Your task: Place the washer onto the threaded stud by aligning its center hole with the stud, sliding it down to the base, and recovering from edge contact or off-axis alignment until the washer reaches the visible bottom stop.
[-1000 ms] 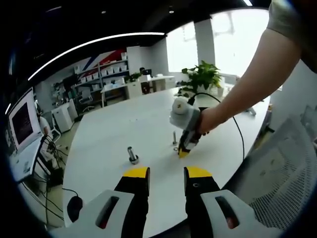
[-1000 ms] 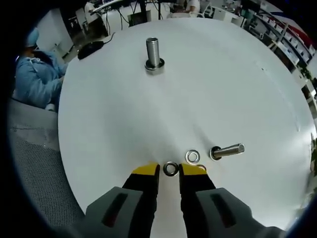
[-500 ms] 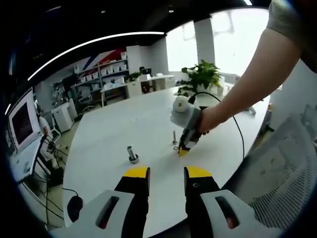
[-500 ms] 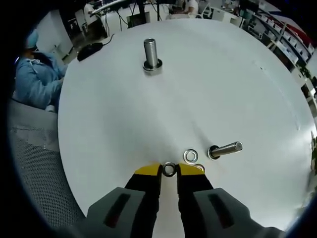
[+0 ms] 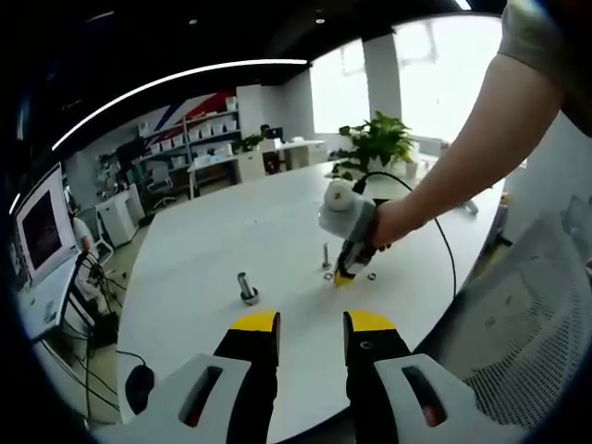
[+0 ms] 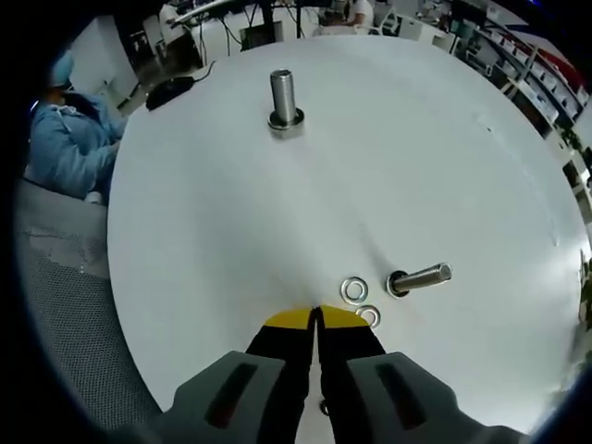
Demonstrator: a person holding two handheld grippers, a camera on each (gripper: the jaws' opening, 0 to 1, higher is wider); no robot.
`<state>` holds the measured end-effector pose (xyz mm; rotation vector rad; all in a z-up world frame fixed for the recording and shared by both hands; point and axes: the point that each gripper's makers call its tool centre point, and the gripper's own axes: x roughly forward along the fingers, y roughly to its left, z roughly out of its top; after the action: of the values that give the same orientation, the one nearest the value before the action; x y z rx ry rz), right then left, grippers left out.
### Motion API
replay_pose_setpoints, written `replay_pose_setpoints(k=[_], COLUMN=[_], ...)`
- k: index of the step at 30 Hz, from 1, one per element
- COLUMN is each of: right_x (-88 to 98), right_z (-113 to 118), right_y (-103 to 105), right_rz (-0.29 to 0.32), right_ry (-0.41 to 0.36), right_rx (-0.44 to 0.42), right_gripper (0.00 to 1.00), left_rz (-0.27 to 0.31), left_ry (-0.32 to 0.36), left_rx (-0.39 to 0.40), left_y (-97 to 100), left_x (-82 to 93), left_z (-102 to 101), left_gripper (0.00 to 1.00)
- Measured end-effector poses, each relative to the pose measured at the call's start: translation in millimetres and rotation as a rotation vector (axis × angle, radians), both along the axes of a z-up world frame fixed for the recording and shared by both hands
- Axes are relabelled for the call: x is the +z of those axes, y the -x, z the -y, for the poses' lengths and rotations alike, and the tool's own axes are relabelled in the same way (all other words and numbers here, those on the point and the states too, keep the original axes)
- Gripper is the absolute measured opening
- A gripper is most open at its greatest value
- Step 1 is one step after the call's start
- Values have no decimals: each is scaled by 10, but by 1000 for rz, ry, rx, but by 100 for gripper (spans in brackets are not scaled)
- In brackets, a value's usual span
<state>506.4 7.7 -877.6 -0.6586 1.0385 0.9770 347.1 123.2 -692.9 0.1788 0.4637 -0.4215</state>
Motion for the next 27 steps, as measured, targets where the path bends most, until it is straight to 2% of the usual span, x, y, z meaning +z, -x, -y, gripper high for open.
replay_pose_setpoints(k=[12, 19, 27], right_x=[-11, -5, -8], right_z=[2, -1, -13], right_y=[-12, 2, 36], right_rz=[-17, 1, -6], right_ry=[-13, 7, 2], right_rx=[-17, 9, 19], right_gripper=[4, 4, 10], left_rz=[-5, -6, -7], left_ry=[-1, -3, -4], left_rx=[-1, 0, -1], left_y=[0, 0, 1], left_x=[-8, -12, -14], left_z=[0, -2, 3], left_gripper=[26, 26, 26])
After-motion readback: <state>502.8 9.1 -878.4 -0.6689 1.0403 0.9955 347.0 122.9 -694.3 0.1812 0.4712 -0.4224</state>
